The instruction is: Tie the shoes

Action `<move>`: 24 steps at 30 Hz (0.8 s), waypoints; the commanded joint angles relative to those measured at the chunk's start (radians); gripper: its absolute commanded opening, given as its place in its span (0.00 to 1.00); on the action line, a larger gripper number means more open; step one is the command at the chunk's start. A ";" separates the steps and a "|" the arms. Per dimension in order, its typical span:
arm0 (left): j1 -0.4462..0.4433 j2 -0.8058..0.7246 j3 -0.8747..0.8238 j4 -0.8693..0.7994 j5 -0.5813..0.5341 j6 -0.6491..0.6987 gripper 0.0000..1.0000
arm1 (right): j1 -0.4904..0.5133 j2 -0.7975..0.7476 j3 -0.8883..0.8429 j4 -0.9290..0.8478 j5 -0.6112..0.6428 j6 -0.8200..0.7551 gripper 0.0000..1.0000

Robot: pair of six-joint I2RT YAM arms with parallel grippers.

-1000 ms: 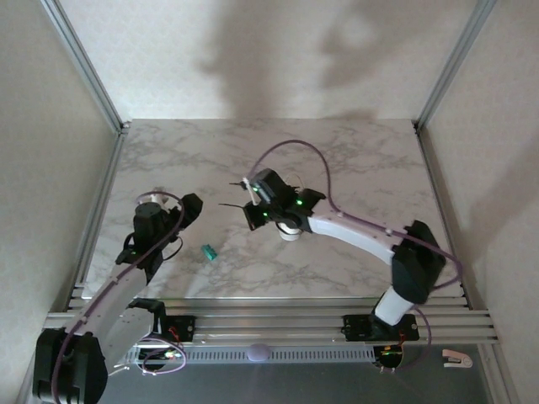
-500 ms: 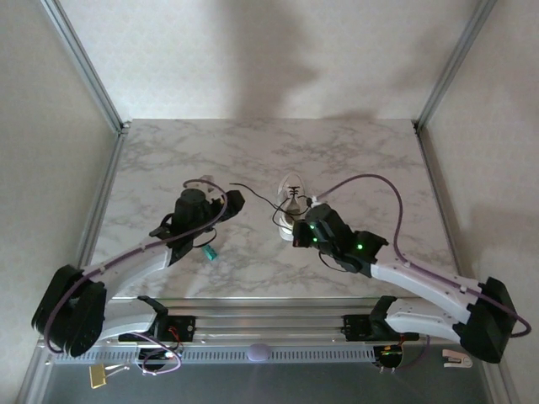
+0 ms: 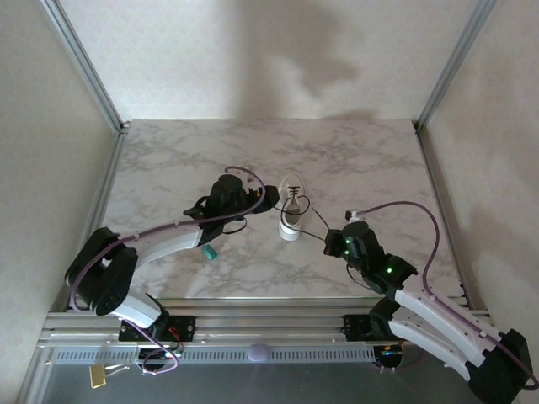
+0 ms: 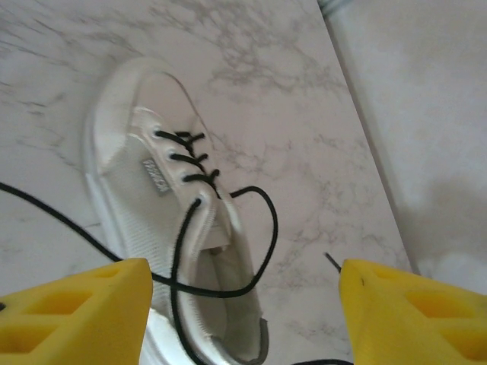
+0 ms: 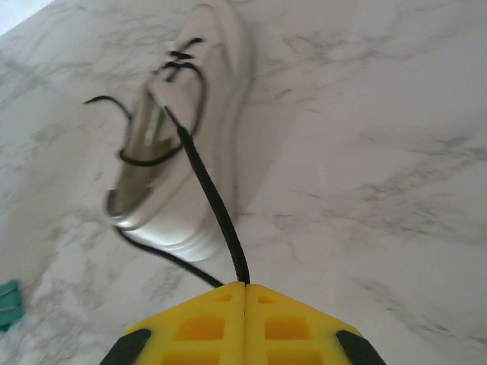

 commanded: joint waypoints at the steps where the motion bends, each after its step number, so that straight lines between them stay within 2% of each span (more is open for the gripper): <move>1: -0.023 0.048 0.058 0.018 0.034 0.009 0.65 | -0.062 0.033 -0.040 0.091 -0.089 0.042 0.00; 9: -0.041 0.099 0.109 0.017 0.028 -0.022 0.65 | -0.190 0.233 -0.089 0.417 -0.316 0.032 0.00; 13: -0.041 0.108 0.125 0.002 0.014 -0.027 0.65 | -0.222 0.352 -0.107 0.584 -0.420 0.032 0.00; 24: -0.040 0.110 0.132 0.003 0.015 -0.028 0.67 | -0.259 0.468 -0.174 0.847 -0.509 0.057 0.00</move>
